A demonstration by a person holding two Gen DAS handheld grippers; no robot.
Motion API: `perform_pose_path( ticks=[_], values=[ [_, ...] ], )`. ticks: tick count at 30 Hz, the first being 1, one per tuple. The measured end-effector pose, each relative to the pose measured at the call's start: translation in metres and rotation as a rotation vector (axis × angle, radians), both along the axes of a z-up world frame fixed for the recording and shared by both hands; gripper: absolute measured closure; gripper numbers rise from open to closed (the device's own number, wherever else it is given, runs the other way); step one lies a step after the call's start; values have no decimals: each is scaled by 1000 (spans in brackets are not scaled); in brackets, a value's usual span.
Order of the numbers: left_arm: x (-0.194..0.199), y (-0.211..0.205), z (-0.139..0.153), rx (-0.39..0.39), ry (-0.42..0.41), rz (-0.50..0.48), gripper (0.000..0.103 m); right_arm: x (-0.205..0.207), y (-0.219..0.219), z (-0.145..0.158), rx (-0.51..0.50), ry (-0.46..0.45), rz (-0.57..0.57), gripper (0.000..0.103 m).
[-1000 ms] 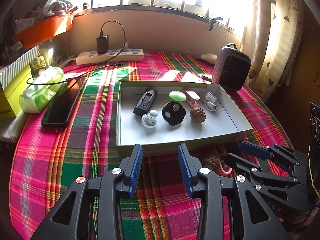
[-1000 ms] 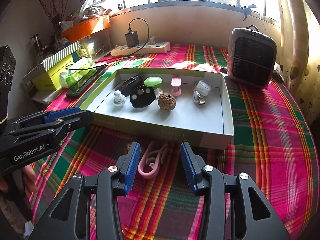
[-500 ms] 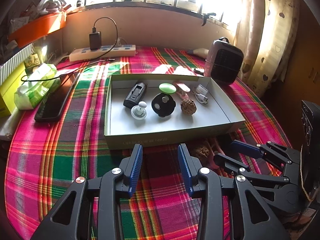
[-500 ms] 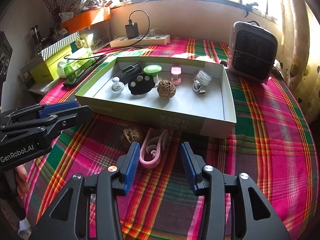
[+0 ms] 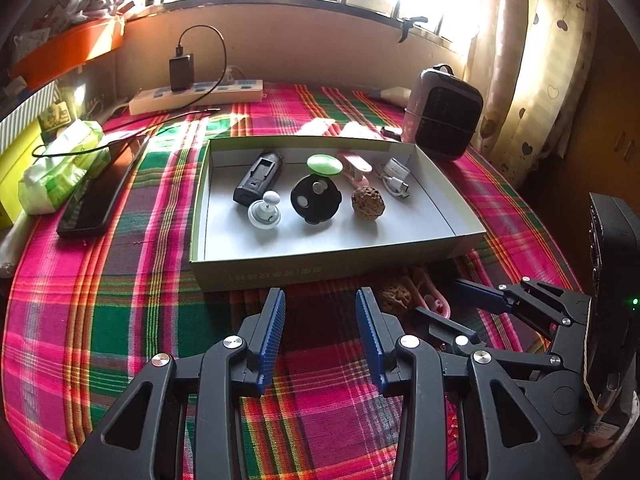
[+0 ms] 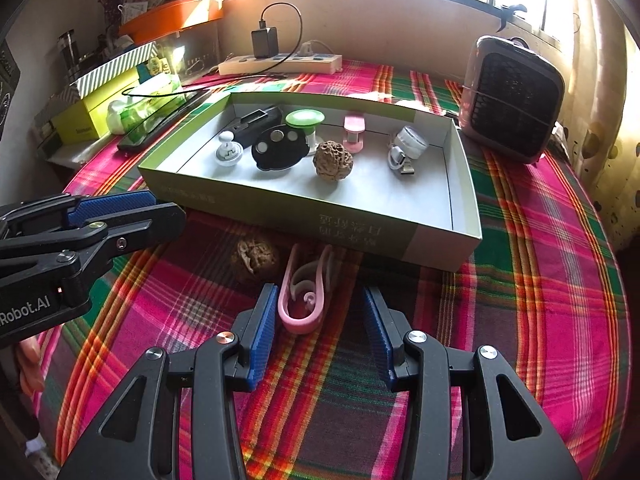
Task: Organize objects
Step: 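Grasp the second brown walnut with left tool while right tool grasps the pink hook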
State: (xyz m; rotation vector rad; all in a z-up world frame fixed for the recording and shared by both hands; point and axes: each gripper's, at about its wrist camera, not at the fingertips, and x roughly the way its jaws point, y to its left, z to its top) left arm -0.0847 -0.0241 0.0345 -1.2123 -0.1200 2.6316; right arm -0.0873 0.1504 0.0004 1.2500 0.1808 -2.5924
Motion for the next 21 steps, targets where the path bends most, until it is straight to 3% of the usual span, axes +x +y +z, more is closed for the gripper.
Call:
perform_pose_path(
  ticks=[7, 15, 21],
  values=[
    [-2, 8, -3, 6, -14, -27, 68, -1, 8, -1, -12, 1, -5, 60],
    [-4, 22, -7, 14, -35, -67, 67, 1, 19, 0, -9, 6, -11, 79],
    [-8, 32, -12, 16, -57, -85, 64, 2, 30, 0, -11, 6, -32, 80]
  ],
)
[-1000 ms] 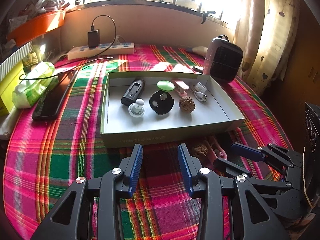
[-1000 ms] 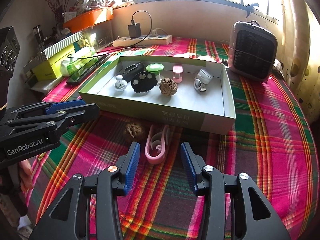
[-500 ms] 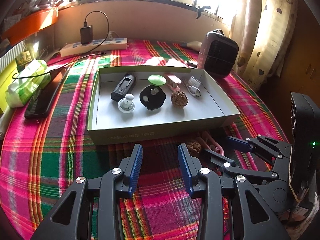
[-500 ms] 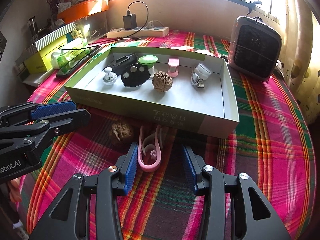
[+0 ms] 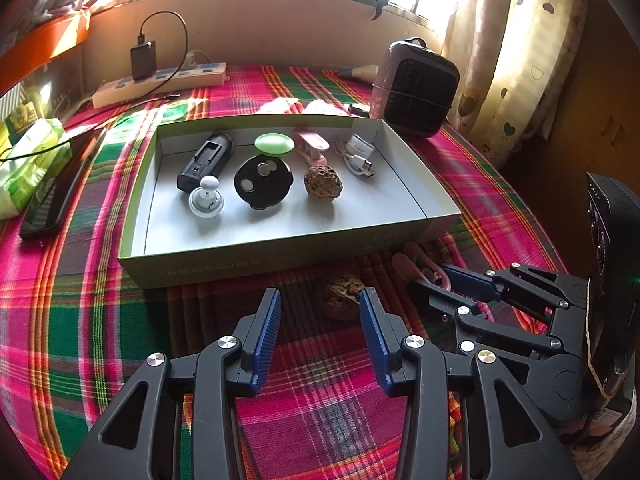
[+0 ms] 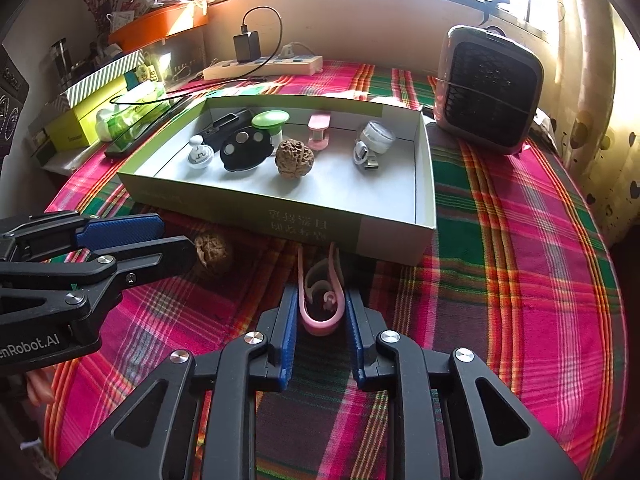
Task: Organize objects
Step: 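Grasp the second brown walnut with left tool while right tool grasps the pink hook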
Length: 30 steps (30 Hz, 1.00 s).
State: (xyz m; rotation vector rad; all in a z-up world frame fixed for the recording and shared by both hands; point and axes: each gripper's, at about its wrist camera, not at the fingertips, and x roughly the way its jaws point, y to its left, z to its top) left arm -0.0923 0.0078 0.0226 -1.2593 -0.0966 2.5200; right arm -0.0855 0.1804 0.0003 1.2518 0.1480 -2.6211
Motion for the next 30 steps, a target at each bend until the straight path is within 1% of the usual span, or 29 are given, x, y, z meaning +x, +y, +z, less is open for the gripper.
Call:
perform_pose_path(
  ticks=[14, 30],
  values=[
    [-9, 23, -12, -48, -28, 3, 62, 8, 24, 0, -12, -2, -13, 80],
    [-11, 29, -14, -54, -19, 32, 63, 11, 32, 0, -19, -2, -7, 80]
  ],
)
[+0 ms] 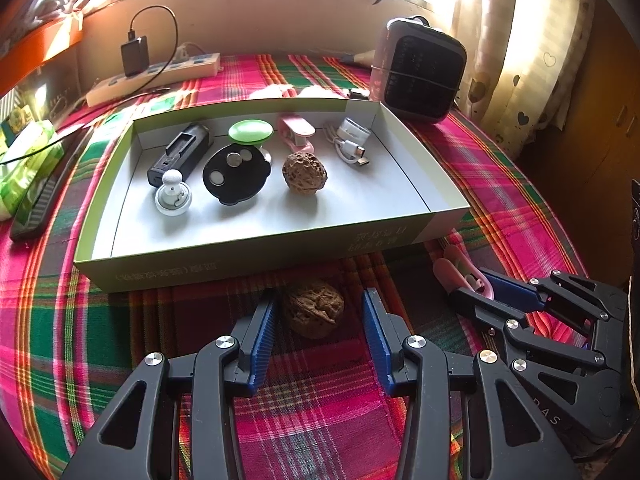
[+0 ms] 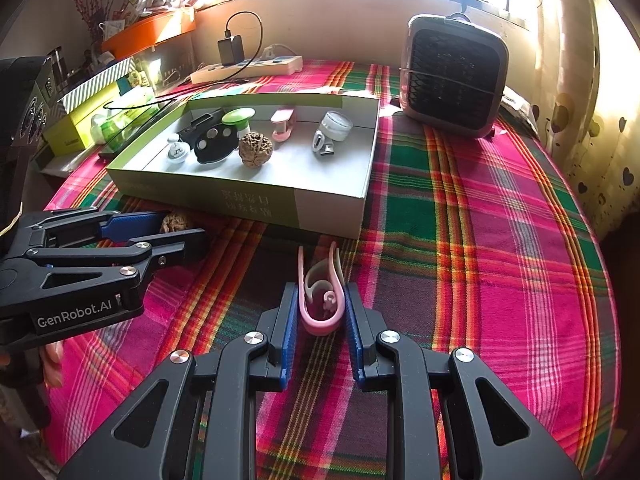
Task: Organize objects
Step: 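Grasp the second brown walnut with left tool while right tool grasps the pink hook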
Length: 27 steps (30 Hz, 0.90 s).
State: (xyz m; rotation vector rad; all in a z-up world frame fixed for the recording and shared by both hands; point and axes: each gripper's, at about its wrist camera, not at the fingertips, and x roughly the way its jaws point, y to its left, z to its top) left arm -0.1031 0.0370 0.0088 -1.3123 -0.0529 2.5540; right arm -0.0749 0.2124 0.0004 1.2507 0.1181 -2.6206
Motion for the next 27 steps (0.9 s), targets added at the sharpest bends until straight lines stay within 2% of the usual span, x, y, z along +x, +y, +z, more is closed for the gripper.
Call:
perform_pose_path(
  ticks=[6, 27],
  values=[
    [0, -2, 0, -13, 5, 13, 73, 0, -1, 0, 3, 0, 1, 80],
    [2, -4, 0, -20, 11, 11, 74, 0, -1, 0, 7, 0, 1, 80]
  ],
)
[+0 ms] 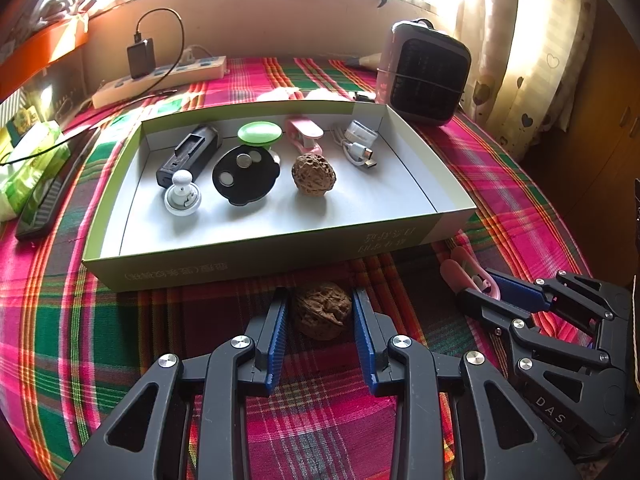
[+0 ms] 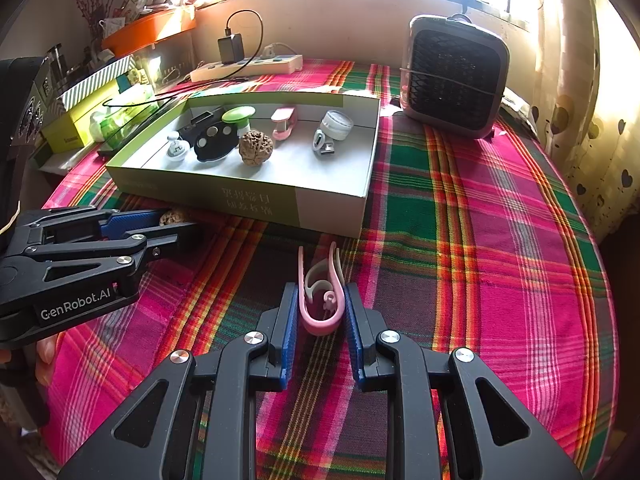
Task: Organize objects
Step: 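Grasp the second brown walnut with left tool while right tool grasps the pink hook, then carry the walnut and pink hook into the box with both tools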
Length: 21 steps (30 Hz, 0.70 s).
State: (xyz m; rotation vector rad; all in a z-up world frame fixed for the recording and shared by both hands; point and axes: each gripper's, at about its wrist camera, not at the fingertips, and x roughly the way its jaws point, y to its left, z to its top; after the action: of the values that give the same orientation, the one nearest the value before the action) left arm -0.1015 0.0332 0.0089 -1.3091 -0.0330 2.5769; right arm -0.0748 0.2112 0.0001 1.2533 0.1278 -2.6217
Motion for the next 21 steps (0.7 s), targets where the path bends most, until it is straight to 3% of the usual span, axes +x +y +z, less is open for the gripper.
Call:
perform_pose_path(
  ticks=[21],
  values=[
    [10, -1, 11, -3, 56, -16, 74, 4, -6, 10, -2, 24, 8, 80]
  ],
)
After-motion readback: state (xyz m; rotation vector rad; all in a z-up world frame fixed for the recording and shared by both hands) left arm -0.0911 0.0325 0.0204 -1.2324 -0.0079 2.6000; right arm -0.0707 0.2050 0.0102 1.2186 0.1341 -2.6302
